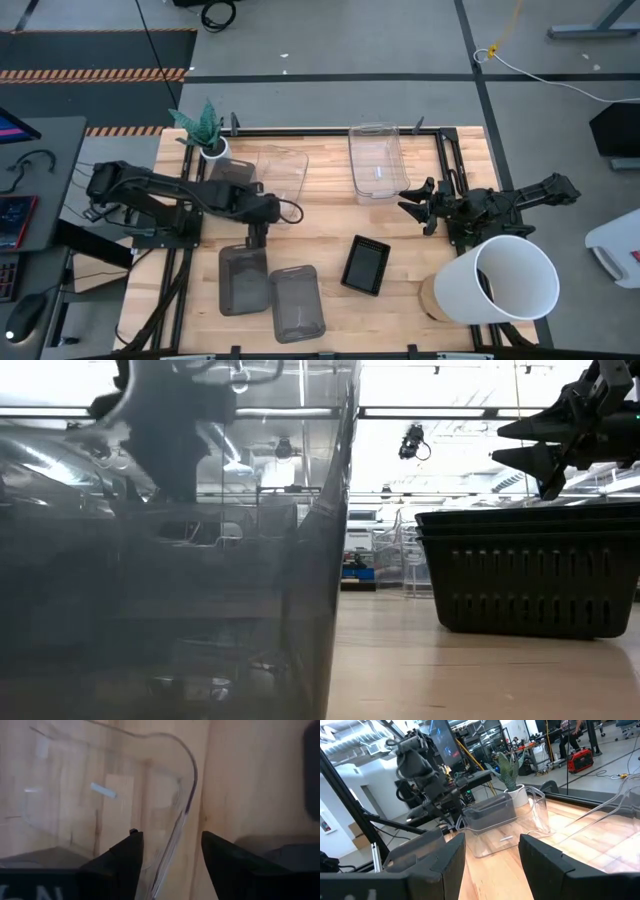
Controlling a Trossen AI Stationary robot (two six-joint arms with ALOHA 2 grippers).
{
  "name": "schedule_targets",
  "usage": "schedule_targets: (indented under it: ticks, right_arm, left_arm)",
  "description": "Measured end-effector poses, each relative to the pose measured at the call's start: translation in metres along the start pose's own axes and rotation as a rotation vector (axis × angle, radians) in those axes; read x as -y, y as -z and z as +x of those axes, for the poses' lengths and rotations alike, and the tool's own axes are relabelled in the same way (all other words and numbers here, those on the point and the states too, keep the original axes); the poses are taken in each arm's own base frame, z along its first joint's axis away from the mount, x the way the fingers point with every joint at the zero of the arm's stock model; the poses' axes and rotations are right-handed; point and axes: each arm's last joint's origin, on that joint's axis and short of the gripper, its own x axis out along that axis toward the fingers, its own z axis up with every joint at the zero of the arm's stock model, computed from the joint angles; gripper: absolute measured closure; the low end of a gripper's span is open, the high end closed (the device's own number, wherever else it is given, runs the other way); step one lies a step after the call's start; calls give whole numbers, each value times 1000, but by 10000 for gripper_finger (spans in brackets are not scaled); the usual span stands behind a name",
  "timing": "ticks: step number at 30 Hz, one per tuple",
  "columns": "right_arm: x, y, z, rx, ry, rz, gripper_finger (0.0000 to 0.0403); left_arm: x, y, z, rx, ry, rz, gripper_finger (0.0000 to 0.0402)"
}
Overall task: Stack baskets by color
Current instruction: Stack the left transparent bin on the right transparent bin
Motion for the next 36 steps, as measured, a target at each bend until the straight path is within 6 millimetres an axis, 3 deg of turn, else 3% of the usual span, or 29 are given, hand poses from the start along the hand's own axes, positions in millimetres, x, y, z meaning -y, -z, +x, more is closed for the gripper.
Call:
schedule_targets:
  ticks: [19,25,30,36]
  right_arm:
    - [0,0,0,0,0,0,214]
    - [0,0,0,0,0,0,214]
    - [0,0,0,1,0,0,214]
    - [0,0,0,1,0,0,214]
  left_arm:
    - [2,-10,74,-199,20,237,267]
    - [5,-11,78,-194,29,315,316]
    - [5,-12,77,-186,28,328,387]
    - [5,-23,69,-145,28,322,395]
